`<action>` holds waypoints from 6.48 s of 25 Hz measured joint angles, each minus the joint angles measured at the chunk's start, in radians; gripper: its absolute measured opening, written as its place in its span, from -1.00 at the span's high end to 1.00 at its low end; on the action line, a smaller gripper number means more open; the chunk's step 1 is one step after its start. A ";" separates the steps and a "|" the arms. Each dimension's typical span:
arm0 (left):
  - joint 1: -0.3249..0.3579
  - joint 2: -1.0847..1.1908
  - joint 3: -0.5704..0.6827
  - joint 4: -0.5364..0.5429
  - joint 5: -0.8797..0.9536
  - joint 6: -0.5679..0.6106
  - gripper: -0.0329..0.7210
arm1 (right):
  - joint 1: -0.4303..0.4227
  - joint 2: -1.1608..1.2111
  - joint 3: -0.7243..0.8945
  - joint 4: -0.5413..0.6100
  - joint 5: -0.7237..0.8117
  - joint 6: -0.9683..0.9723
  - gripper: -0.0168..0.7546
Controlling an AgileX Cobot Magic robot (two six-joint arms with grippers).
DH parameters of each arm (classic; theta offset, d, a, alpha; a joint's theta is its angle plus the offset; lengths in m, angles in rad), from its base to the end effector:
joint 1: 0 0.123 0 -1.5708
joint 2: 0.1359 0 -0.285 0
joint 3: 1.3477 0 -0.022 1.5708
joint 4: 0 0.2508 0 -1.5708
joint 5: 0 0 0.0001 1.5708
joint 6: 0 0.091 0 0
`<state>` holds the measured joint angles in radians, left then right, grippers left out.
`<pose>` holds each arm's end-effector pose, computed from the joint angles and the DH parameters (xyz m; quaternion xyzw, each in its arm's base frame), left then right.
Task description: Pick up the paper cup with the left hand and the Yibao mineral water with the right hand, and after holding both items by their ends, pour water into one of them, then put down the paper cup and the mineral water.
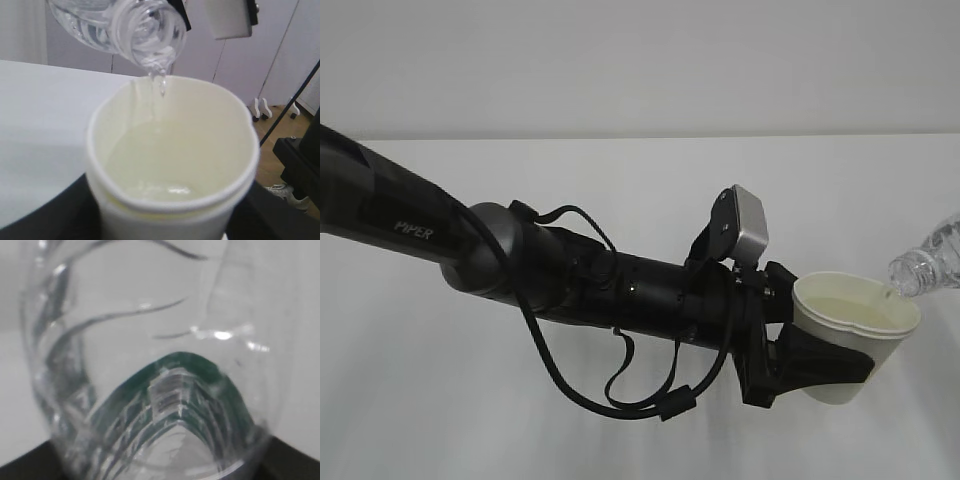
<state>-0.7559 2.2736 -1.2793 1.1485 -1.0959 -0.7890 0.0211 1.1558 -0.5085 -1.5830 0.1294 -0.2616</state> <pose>0.2664 -0.3525 0.1171 0.5216 0.5438 -0.5350 0.3821 0.2224 -0.0072 0.2346 -0.6825 0.5449 -0.4171 0.2515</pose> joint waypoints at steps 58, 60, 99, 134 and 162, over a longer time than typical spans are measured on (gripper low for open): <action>0.000 0.000 0.000 0.000 0.002 0.001 -0.28 | 0.002 0.000 0.000 -0.014 -0.139 0.356 -0.22; 0.000 0.000 0.000 0.000 0.004 0.001 -0.28 | 0.002 0.000 0.000 -0.014 -0.139 0.382 -0.22; 0.178 0.000 0.000 0.053 -0.029 -0.037 -0.26 | 0.002 -0.023 0.000 0.059 -0.236 0.808 -0.22; 0.511 -0.002 0.000 0.162 -0.039 -0.023 -0.22 | 0.002 -0.023 0.000 0.185 -0.288 0.846 -0.22; 0.771 -0.037 0.000 0.192 -0.045 0.050 -0.28 | 0.002 -0.023 0.000 0.185 -0.292 0.848 -0.22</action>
<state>0.0149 2.2362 -1.2793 1.3406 -1.1410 -0.7392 0.0233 1.1333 -0.5085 -1.3980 -0.1631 0.5863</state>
